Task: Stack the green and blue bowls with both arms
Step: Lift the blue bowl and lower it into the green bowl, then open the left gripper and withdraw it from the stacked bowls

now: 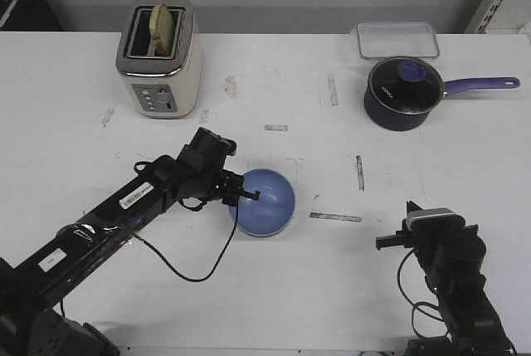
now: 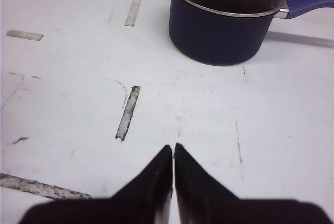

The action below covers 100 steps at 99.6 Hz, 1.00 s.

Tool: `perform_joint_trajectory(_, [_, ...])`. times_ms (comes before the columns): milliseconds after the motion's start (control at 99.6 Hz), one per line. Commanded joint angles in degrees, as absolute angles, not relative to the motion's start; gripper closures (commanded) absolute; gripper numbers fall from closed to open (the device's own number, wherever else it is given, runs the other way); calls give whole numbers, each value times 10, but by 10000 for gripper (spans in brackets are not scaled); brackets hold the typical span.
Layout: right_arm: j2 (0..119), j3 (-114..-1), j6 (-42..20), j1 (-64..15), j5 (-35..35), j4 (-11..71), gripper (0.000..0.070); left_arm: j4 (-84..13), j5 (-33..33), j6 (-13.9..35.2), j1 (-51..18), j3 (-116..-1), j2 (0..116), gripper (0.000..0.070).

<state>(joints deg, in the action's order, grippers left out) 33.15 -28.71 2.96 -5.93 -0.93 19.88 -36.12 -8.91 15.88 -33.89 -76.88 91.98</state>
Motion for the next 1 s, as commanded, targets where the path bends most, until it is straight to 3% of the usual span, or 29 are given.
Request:
perform_joint_trajectory(0, [335, -292, 23, -60, -9, 194, 700, -359, -91, 161, -344, -783, 927, 545])
perform_joint_trajectory(110, [335, -292, 23, -60, -9, 194, 700, -354, -91, 162, -345, -783, 927, 314])
perform_joint_trajectory(201, [335, -292, 23, -60, -9, 194, 700, -343, -91, 162, -346, -783, 925, 205])
perform_joint_trajectory(522, [335, -292, 23, -60, -9, 193, 700, -365, -91, 147, -331, -834, 914, 197])
perform_joint_trajectory(693, [335, -292, 23, -60, -9, 193, 700, -404, -69, 122, -296, -883, 896, 235])
perform_joint_trajectory(874, [335, -292, 23, -60, -9, 193, 700, -417, -18, 79, -240, -896, 853, 593])
perform_joint_trajectory(994, [335, -292, 23, -60, -9, 194, 700, -421, -10, 46, -194, -896, 820, 700])
